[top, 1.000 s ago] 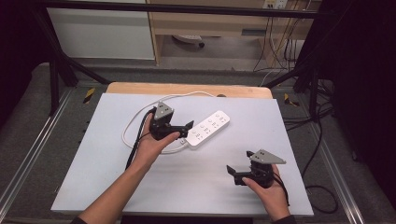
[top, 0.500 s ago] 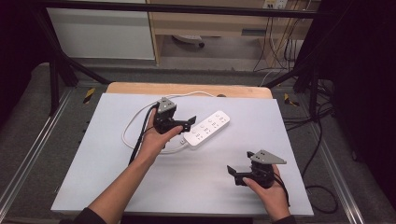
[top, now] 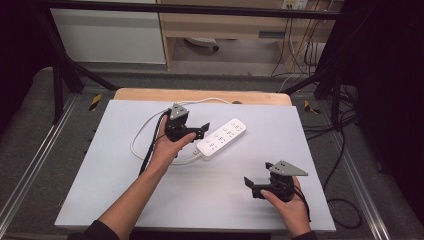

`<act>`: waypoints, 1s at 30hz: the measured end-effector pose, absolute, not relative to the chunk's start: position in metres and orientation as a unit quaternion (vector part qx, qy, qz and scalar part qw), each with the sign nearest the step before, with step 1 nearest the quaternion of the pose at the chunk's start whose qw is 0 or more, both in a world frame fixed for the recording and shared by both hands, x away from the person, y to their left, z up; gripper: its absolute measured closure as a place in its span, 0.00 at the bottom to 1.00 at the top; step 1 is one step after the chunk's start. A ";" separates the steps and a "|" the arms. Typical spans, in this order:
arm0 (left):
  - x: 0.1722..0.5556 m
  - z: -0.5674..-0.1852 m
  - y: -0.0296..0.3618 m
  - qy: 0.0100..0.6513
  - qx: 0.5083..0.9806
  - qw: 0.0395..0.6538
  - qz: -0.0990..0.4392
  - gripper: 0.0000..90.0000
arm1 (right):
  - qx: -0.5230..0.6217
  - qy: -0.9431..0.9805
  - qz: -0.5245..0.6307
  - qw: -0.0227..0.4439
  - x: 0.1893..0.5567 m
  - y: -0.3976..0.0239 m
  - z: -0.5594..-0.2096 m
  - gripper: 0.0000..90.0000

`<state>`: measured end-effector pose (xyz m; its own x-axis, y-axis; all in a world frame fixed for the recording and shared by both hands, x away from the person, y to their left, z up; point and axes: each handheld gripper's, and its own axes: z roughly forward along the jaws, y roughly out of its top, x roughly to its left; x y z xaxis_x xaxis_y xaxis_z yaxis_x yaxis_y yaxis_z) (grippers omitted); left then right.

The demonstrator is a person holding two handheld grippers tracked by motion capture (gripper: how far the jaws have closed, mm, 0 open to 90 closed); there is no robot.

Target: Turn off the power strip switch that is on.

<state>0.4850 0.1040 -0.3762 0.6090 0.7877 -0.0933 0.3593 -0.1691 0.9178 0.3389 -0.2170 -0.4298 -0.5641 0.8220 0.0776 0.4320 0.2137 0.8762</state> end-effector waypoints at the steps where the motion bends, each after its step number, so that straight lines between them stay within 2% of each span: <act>1: 0.486 -0.377 0.104 0.392 0.734 0.514 0.206 0.08 | 0.419 0.750 0.468 0.207 0.339 -0.217 -0.430 0.05; 22: 0.505 -0.394 0.083 0.391 0.759 0.479 0.203 0.12 | 0.418 0.750 0.468 0.211 0.340 -0.220 -0.429 0.05; 26: 0.506 -0.396 0.082 0.393 0.760 0.477 0.203 0.17 | 0.417 0.752 0.466 0.210 0.340 -0.220 -0.430 0.05; 27: 0.506 -0.396 0.082 0.392 0.760 0.476 0.204 0.26 | 0.416 0.752 0.465 0.210 0.340 -0.220 -0.430 0.05; 30: 0.507 -0.397 0.081 0.394 0.760 0.475 0.204 0.30 | 0.416 0.753 0.465 0.210 0.340 -0.221 -0.430 0.05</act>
<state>0.5066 0.0807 -0.3973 0.6060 0.7928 -0.0649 0.4053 -0.2376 0.8827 0.3402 -0.2207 -0.4298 -0.5651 0.8220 0.0703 0.4310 0.2215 0.8747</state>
